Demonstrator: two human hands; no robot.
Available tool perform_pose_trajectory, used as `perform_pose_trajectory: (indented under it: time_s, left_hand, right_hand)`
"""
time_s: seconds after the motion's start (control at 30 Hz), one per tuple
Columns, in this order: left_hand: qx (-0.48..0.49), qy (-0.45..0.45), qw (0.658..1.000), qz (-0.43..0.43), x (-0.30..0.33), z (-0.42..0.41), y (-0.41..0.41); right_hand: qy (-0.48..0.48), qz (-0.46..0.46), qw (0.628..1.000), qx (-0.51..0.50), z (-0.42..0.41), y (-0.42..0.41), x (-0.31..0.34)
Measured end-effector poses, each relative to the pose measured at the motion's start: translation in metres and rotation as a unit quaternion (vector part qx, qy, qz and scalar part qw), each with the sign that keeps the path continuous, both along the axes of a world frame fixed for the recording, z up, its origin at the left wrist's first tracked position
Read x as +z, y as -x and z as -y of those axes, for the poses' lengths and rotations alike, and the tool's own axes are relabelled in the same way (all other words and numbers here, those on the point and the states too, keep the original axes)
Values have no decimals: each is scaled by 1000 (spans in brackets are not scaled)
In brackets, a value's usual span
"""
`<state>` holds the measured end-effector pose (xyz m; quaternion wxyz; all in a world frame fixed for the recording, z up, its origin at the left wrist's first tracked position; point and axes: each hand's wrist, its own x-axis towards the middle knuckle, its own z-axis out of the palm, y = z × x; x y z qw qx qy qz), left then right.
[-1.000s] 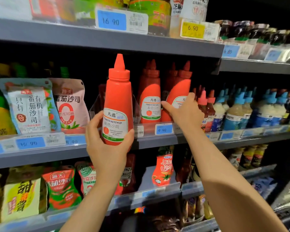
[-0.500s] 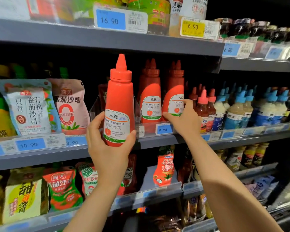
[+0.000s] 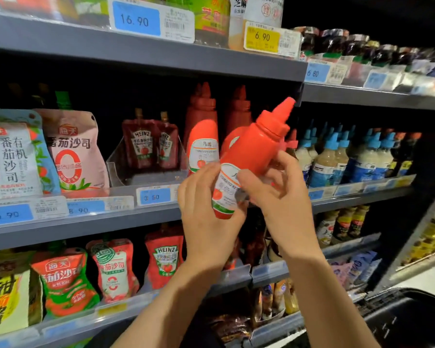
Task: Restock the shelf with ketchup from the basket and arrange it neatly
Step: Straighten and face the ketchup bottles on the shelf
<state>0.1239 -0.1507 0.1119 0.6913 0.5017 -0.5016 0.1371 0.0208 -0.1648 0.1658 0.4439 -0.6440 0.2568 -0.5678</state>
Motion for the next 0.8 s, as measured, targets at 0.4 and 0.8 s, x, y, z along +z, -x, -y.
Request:
perform_pose_trajectory:
  time_s: [0.4, 0.8]
  left_hand:
    - [37, -24, 961, 274, 4, 16, -22]
    - [391, -176, 819, 382, -45, 9, -123]
  right_hand:
    - [-41, 189, 975, -107, 45, 32, 9]
    - [116, 33, 987, -104, 88, -4, 22]
